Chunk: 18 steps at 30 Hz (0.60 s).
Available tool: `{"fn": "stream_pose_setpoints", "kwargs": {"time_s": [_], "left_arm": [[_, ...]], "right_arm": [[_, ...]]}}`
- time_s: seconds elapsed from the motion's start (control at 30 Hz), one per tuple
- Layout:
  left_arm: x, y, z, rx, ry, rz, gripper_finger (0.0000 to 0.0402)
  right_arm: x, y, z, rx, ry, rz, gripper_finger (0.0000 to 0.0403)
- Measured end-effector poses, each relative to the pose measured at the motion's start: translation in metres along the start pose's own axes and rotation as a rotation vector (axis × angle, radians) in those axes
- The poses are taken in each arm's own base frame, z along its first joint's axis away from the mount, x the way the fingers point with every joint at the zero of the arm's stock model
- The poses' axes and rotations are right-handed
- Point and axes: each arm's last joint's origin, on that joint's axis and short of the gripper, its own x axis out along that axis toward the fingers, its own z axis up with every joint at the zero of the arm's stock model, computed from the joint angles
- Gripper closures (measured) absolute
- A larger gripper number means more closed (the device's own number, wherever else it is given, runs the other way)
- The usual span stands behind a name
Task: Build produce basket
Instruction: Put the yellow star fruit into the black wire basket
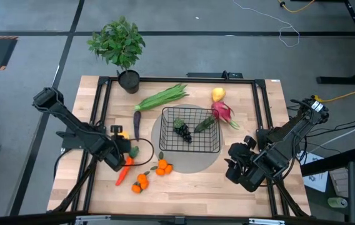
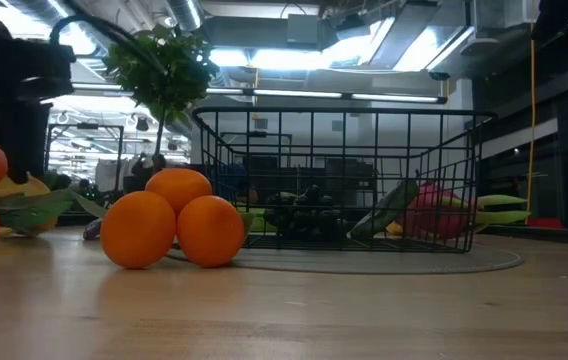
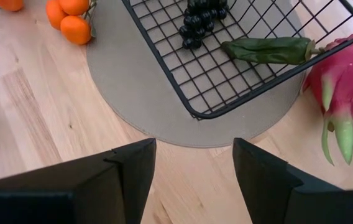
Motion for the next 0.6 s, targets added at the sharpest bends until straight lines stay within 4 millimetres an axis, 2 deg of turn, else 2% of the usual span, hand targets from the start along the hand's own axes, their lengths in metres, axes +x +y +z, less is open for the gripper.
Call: {"fn": "stream_pose_setpoints", "kwargs": {"time_s": [0.13,0.33,0.47,0.6], "left_arm": [[-0.002,0.001,0.007,0.03,-0.027,-0.005,0.0317],[-0.02,0.011,0.011,-0.022,0.048,0.044,0.0318],[-0.024,0.017,0.005,-0.057,0.125,0.078,0.033],[-0.018,0.016,-0.004,-0.046,0.262,-0.016,0.0349]], "right_arm": [[0.0,0.0,0.0,-0.001,-0.001,-0.001,0.0199],[0.0,0.0,0.0,0.0,-0.001,-0.001,0.0199],[0.0,0.0,0.0,0.0,-0.001,-0.001,0.0199],[0.0,0.0,0.0,0.0,-0.001,-0.001,0.0199]]}}
